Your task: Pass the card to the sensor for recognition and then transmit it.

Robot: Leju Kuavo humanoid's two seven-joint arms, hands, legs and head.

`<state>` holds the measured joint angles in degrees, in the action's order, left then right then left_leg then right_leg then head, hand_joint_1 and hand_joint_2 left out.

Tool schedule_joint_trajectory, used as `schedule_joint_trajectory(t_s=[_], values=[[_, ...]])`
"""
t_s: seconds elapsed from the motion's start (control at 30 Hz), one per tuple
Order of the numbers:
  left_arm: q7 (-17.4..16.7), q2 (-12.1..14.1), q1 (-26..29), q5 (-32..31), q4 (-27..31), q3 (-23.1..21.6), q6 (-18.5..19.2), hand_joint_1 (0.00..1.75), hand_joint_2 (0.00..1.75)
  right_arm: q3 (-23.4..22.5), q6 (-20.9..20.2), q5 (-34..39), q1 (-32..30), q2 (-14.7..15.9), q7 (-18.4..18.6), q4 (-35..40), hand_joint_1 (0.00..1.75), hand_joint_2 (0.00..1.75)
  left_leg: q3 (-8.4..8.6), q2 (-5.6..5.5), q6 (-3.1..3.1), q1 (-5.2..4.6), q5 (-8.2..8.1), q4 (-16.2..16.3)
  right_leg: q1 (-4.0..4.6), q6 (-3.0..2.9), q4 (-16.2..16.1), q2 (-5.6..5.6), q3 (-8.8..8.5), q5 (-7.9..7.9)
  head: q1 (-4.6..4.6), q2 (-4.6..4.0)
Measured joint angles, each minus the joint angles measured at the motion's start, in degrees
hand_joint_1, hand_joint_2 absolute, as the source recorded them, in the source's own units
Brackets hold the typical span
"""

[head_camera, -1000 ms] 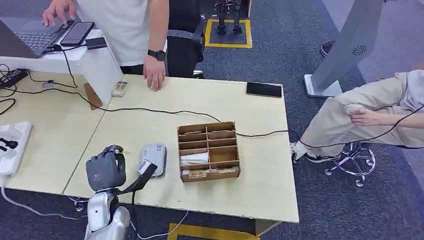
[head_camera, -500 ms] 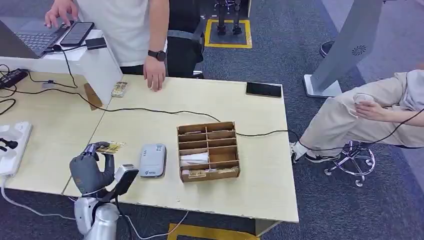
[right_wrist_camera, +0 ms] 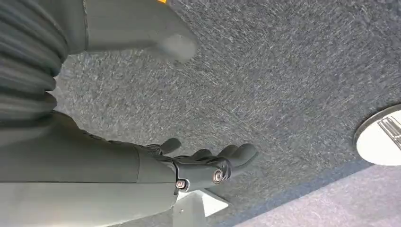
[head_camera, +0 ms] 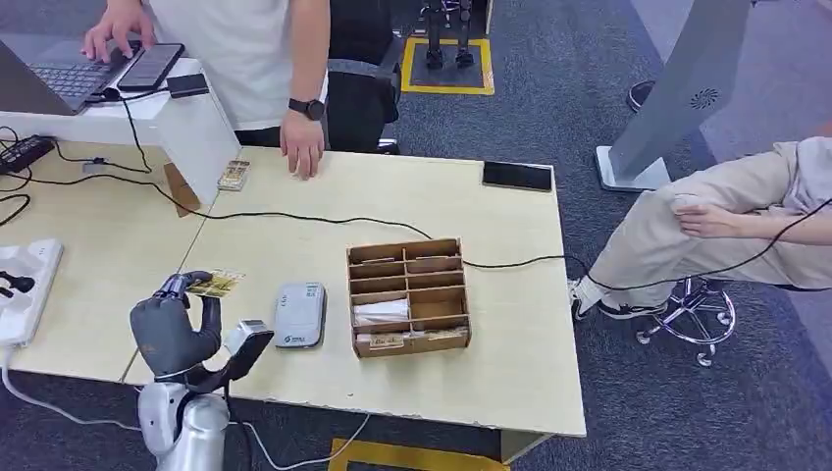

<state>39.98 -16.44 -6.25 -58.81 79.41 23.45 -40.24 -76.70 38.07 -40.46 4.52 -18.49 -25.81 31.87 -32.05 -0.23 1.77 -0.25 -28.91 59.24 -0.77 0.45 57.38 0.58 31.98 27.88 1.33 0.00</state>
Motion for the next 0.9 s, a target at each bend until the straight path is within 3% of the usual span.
schedule_joint_trajectory(t_s=[0.17, 0.5, 0.7, 0.83, 0.9], values=[[-1.85, -0.04, -0.09, -6.3, -1.73, 1.55, 0.02, 1.75, 1.75, 1.31, 0.0, 1.82, 0.06, 0.04, 0.92, 0.02, 0.0, 1.75, 0.01, 0.04, 0.0, 0.0, 0.0, 0.0, 0.0, 0.0, 0.0, 0.05, 0.01, 0.0, 0.0, 0.0], [-14.08, -0.15, -0.62, -17.91, -6.69, 1.66, 0.02, 1.75, 1.75, 1.44, 0.0, 0.37, 0.07, 0.07, 1.69, 0.04, 0.0, 1.75, 0.01, 0.04, 0.0, -0.01, 0.0, 0.0, 0.0, 0.0, 0.0, 0.06, 0.01, 0.0, 0.0, 0.0], [-16.58, -0.2, -1.03, -20.47, -9.57, 1.66, 0.0, 1.75, 1.75, 1.27, 0.0, -0.48, 0.08, 0.07, 1.44, 0.04, 0.0, 1.75, 0.01, 0.07, 0.0, -0.01, 0.0, 0.0, 0.0, 0.0, 0.0, 0.07, 0.03, 0.0, -0.02, 0.0], [-22.54, -0.04, -1.52, -20.34, -11.21, 0.28, 0.0, 1.75, 1.75, 1.03, 0.0, -0.66, 0.06, 0.07, 1.36, 0.0, 0.0, 1.75, 0.0, 0.06, 0.0, 0.0, 0.0, 0.0, 0.0, 0.0, 0.0, 0.06, 0.01, -0.01, -0.04, 0.0], [-23.43, -0.02, -1.64, -20.58, -11.56, -0.67, 0.0, 1.75, 1.75, 0.92, 0.0, -1.48, 0.06, 0.07, 1.29, 0.0, 0.0, 1.75, 0.0, 0.04, 0.0, 0.0, 0.0, 0.0, 0.0, 0.0, 0.0, 0.05, 0.0, 0.0, -0.04, 0.0]])
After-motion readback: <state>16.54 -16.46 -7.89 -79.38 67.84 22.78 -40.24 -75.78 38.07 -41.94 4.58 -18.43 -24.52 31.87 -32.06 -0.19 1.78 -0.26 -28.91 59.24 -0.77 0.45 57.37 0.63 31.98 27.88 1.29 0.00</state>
